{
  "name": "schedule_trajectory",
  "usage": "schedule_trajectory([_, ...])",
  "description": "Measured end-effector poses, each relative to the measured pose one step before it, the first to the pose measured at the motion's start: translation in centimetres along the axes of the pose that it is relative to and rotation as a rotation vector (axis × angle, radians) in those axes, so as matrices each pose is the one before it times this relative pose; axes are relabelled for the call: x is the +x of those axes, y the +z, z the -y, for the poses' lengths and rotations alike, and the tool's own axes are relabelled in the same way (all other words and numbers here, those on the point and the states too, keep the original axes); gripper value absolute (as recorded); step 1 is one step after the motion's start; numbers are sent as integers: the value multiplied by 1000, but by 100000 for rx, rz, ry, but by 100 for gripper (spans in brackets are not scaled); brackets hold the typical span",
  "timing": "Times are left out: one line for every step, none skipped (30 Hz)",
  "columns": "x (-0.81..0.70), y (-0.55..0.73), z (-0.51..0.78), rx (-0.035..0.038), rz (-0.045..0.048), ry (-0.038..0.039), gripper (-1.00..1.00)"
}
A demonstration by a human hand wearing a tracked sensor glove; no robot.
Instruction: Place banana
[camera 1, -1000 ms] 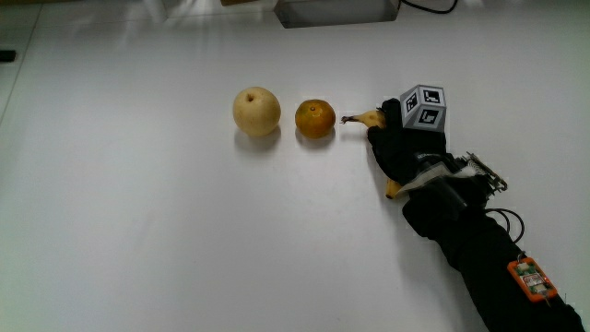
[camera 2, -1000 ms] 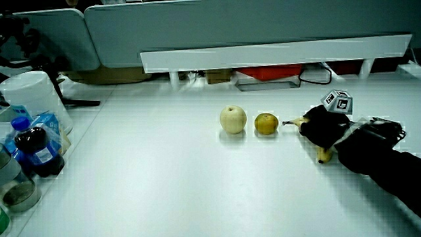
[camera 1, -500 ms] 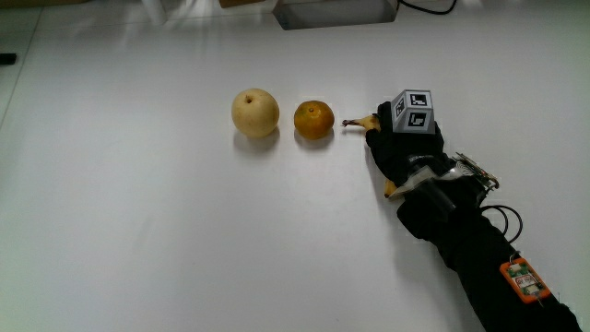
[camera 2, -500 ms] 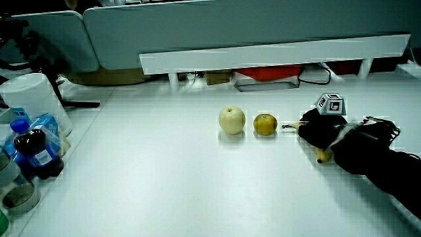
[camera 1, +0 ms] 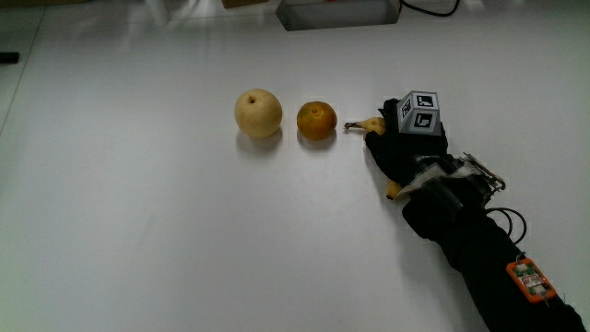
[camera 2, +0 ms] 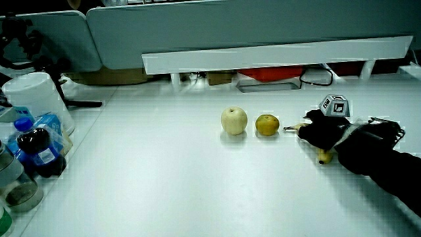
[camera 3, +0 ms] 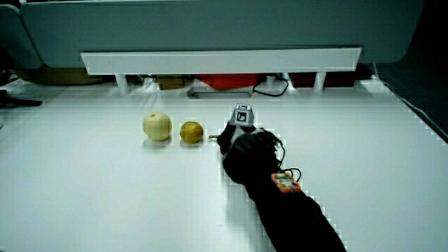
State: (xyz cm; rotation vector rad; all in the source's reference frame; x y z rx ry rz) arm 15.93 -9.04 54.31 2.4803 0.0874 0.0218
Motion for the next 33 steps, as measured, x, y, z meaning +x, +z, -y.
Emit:
schedule_trajectory([43, 51, 50, 721, 799, -200, -48])
schedule_trajectory([-15, 221, 223, 2077, -437, 323, -52])
schedule_trajectory([52, -97, -88, -843, 115, -115, -57])
schedule_trajectory([73, -219, -183, -2389, -1559, 1516, -61])
schedule_trajectory([-147, 499, 524, 4111, 1969, -1242, -65])
schedule_trajectory([130, -258, -240, -1756, -1228, 625, -70])
schedule_trajectory([91, -130, -123, 132, 34, -327, -74])
schedule_trajectory([27, -25, -40, -1979, -123, 667, -78])
schedule_trajectory([3, 200, 132, 1638, -1021, 1119, -83])
schedule_trajectory([115, 101, -38, 204, 83, -211, -87])
schedule_trajectory([41, 379, 159, 1789, -661, 776, -91])
schedule_trajectory([-10, 591, 281, 1891, -887, 712, -96])
schedule_trajectory([267, 75, -242, -3115, -3051, 1771, -100])
schedule_trajectory([-27, 721, 390, 3194, 1639, 514, -100])
schedule_trajectory([235, 330, -9, -486, -1390, 816, -100])
schedule_trajectory([310, 270, -29, -680, -976, 683, -100])
schedule_trajectory([58, 677, 336, 712, 438, 1662, -100])
schedule_trajectory([340, 328, 54, 335, -725, 394, -100])
schedule_trajectory([189, 563, 295, 1122, -351, 1948, -100])
schedule_trajectory([435, 132, -46, -3370, -4172, 2150, -100])
schedule_trajectory([337, 232, 69, 692, 2124, -483, -100])
schedule_trajectory([207, 457, 378, -202, -3705, 3722, -100])
schedule_trajectory([597, -87, -37, -1394, 194, 222, -100])
schedule_trajectory([267, 237, 422, 1551, 788, 692, -100])
schedule_trajectory([266, 241, 420, 1551, 788, 692, -100])
schedule_trajectory([265, 246, 418, 1551, 788, 692, -100])
schedule_trajectory([264, 250, 416, 1551, 788, 692, -100])
schedule_trajectory([28, 255, 386, 2731, 1426, -263, -100])
schedule_trajectory([400, -277, 49, -786, 507, 1028, -100])
schedule_trajectory([142, 22, 323, -1385, -1522, 1953, -100])
schedule_trajectory([102, 115, 415, -1316, -1974, 1145, -100])
schedule_trajectory([95, 112, 418, -1316, -1974, 1145, -100])
schedule_trajectory([299, -96, 369, 2937, 3953, -1333, -100])
